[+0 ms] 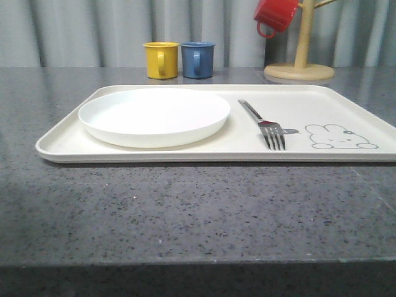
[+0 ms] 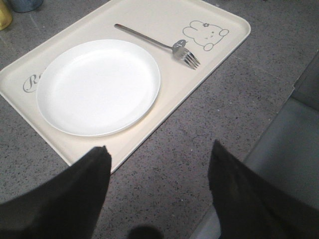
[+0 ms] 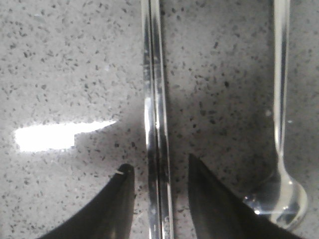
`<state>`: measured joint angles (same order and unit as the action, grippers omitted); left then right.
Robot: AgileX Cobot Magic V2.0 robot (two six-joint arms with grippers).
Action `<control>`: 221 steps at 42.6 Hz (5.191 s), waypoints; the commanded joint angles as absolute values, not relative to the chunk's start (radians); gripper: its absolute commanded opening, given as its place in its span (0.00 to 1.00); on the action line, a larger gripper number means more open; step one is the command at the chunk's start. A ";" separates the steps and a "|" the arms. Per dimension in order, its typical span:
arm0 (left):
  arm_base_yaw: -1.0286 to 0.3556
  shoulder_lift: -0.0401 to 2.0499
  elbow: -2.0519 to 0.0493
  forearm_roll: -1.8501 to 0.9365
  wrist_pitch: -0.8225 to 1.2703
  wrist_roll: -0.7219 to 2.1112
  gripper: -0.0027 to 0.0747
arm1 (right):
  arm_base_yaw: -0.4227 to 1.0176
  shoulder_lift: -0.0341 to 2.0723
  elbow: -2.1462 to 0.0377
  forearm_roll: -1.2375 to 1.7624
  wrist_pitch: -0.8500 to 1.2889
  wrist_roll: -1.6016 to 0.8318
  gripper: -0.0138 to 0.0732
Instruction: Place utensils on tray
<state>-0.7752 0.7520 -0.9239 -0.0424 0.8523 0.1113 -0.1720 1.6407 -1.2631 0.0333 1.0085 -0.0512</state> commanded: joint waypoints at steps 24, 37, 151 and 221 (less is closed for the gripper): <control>-0.776 0.748 -0.949 -0.055 0.780 0.097 0.59 | -0.178 1.632 -1.290 0.047 1.022 -0.065 0.16; -0.776 0.748 -0.949 -0.055 0.780 0.097 0.59 | -0.023 1.564 -1.388 0.248 1.197 -0.155 0.16; -0.776 0.748 -0.949 -0.055 0.780 0.097 0.59 | -0.262 1.687 -1.424 -0.080 0.952 -0.075 0.50; -0.776 0.748 -0.949 -0.055 0.778 0.097 0.59 | 0.142 1.731 -1.515 0.250 1.046 0.056 0.10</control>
